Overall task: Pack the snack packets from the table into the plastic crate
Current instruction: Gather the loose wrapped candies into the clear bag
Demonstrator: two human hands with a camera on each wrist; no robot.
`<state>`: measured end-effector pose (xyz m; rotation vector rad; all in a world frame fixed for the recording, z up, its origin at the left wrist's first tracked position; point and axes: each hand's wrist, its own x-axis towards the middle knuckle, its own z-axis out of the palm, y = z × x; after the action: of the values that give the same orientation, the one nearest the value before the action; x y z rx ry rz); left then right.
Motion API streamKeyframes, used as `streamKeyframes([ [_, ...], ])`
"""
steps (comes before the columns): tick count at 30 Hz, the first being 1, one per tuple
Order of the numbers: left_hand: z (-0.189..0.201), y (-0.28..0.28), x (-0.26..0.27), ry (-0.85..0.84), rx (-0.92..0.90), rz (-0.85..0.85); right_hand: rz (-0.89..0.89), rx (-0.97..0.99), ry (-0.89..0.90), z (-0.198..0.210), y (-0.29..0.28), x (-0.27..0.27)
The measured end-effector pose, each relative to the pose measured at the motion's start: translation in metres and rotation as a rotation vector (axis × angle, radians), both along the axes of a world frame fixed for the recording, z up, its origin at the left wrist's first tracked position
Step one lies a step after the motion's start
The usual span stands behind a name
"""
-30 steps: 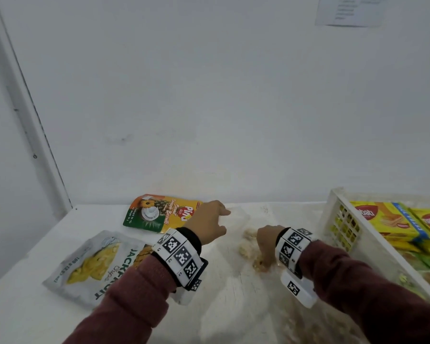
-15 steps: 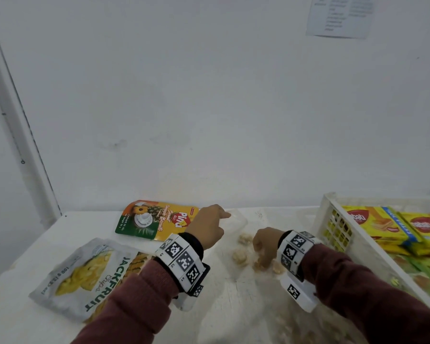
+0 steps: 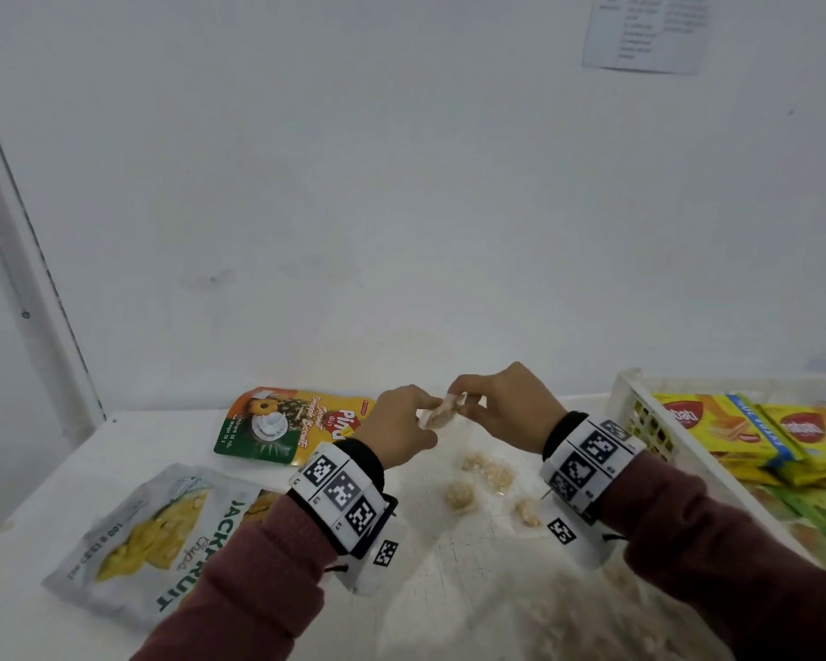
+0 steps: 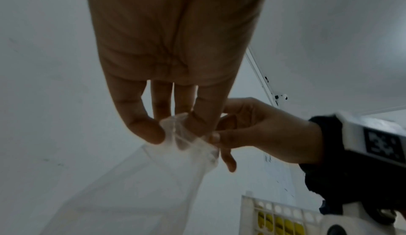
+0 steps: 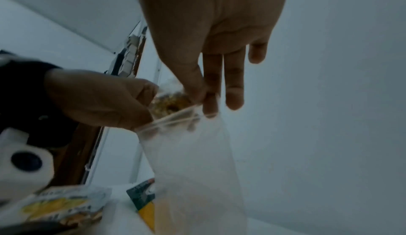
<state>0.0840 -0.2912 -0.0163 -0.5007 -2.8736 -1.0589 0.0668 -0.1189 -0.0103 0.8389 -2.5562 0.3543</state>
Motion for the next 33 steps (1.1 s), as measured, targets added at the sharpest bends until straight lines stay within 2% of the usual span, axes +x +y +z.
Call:
streamKeyframes([
  [3, 0.002, -0.001, 0.000, -0.004, 0.064, -0.032, -0.106, 0.212, 0.197, 0.001, -0.001, -0.003],
  [6, 0.006, 0.001, -0.002, 0.030, 0.127, 0.016, -0.188, 0.366, 0.318, 0.012, -0.008, -0.002],
  [9, 0.008, 0.002, -0.004, 0.061, 0.151, 0.100, -0.150, 0.384, 0.173, 0.014, -0.013, 0.001],
  [13, 0.010, 0.002, -0.004, 0.110, 0.136, 0.119, -0.241, 0.413, -0.062, 0.019, -0.015, 0.007],
  [16, 0.011, 0.002, -0.002, 0.115, 0.122, 0.126, -0.227, 0.254, -0.221, 0.029, -0.011, 0.006],
  [19, 0.012, 0.001, -0.006, 0.129, 0.116, 0.146, -0.134, -0.123, -0.396, 0.032, -0.004, 0.002],
  [22, 0.015, 0.000, -0.008, 0.136, 0.072, 0.164, -0.047, -0.514, -0.451, 0.033, -0.001, -0.001],
  [25, 0.016, -0.002, -0.010, 0.139, 0.044, 0.184, -0.016, -0.720, -0.460, 0.030, 0.005, -0.010],
  [26, 0.015, -0.003, -0.011, 0.139, 0.042, 0.194, -0.050, -0.681, -0.505, 0.027, 0.008, -0.015],
  [27, 0.014, -0.005, -0.012, 0.139, 0.042, 0.205, -0.106, -0.545, -0.590, 0.022, 0.011, -0.020],
  [30, 0.013, -0.009, -0.014, 0.150, 0.051, 0.234, -0.218, 0.082, -0.865, -0.002, 0.008, -0.029],
  [33, 0.013, -0.012, -0.016, 0.150, 0.061, 0.250, -0.203, 0.465, -0.844, -0.038, -0.014, -0.030],
])
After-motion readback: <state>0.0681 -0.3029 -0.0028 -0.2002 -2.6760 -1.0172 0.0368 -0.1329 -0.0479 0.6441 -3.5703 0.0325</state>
